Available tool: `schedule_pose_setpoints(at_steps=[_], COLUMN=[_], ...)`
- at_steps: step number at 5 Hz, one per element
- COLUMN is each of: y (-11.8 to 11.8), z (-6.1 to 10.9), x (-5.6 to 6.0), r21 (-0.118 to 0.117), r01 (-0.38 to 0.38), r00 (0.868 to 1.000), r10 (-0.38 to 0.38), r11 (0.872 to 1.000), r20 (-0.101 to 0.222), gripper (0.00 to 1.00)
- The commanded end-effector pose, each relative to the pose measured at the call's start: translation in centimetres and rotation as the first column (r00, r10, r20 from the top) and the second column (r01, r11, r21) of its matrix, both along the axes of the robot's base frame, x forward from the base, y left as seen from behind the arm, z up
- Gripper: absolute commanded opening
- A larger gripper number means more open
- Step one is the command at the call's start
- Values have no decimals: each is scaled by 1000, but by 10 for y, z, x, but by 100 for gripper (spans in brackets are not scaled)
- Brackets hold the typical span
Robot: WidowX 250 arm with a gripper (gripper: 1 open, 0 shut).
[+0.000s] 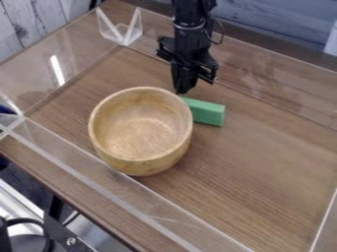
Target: Remove the green block from inside the brown bowl and put it on the table
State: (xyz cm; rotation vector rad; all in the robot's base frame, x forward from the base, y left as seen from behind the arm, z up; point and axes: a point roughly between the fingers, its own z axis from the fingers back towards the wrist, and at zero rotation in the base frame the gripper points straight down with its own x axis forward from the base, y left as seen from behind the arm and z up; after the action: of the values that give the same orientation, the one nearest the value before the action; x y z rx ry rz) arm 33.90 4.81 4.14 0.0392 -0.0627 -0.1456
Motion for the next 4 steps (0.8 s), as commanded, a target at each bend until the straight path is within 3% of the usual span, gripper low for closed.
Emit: schedule_pose_setpoints(at_steps=[1, 2, 3, 4], y=[1, 3, 4, 4], z=[16, 14, 14, 13], x=[14, 17, 20, 19], r21=[-16, -45, -75, -77], r01=[5, 1, -5, -5], r00=[999, 999, 999, 998], r10=[-4, 1, 8, 10], r11=[1000, 999, 997, 997], r20=[53, 46, 40, 65], gripper=[0, 0, 100, 100])
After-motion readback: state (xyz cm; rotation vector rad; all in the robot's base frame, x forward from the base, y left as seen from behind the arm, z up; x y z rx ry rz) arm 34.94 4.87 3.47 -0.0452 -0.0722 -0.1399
